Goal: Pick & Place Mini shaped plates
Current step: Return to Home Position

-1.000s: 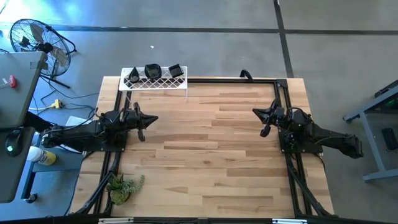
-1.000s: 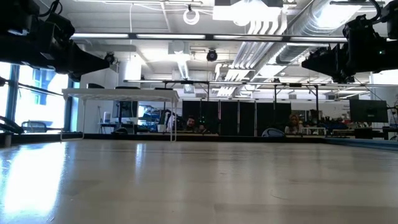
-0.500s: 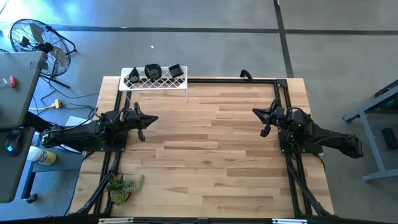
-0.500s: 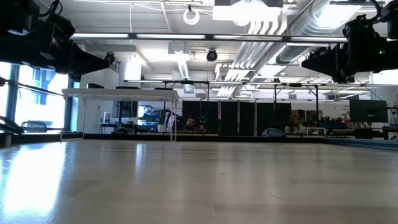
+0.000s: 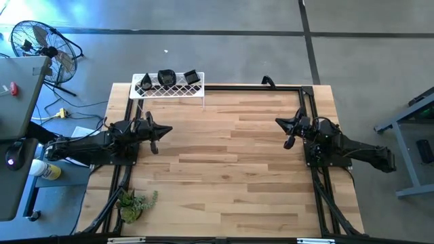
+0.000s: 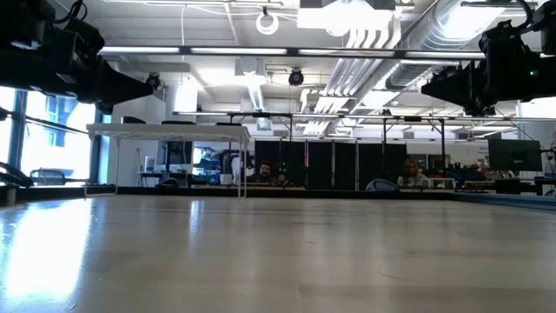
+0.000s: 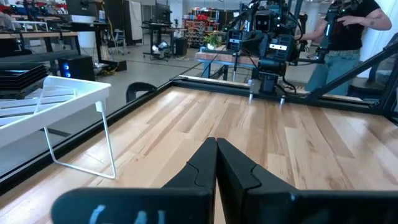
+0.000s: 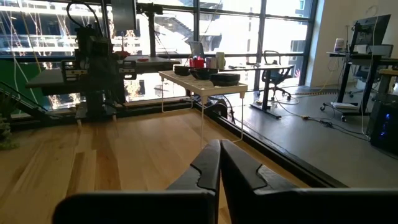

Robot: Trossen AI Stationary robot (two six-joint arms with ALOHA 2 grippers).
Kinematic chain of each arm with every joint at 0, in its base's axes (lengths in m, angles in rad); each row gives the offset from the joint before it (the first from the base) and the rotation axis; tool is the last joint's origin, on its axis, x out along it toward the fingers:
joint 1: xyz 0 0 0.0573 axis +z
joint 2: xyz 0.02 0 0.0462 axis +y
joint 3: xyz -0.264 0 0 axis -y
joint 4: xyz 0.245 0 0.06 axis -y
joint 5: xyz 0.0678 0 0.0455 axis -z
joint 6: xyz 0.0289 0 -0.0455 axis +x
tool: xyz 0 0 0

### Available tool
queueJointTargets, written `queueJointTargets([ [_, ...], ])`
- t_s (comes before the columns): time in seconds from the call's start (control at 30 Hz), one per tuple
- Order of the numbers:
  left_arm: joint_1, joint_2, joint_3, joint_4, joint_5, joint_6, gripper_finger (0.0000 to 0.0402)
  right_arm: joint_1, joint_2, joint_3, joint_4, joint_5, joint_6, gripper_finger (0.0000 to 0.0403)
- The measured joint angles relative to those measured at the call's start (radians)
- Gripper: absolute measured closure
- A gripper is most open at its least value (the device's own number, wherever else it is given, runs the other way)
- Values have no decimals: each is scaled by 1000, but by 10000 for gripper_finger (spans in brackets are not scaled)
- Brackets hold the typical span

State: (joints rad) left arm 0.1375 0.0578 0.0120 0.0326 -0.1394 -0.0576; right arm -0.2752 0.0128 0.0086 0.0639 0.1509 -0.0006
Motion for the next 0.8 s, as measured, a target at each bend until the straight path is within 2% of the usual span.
queueJointTargets([
  [0.8, 0, 0, 0, 0, 0, 0, 401, 0, 0, 0, 0, 0, 0, 394],
])
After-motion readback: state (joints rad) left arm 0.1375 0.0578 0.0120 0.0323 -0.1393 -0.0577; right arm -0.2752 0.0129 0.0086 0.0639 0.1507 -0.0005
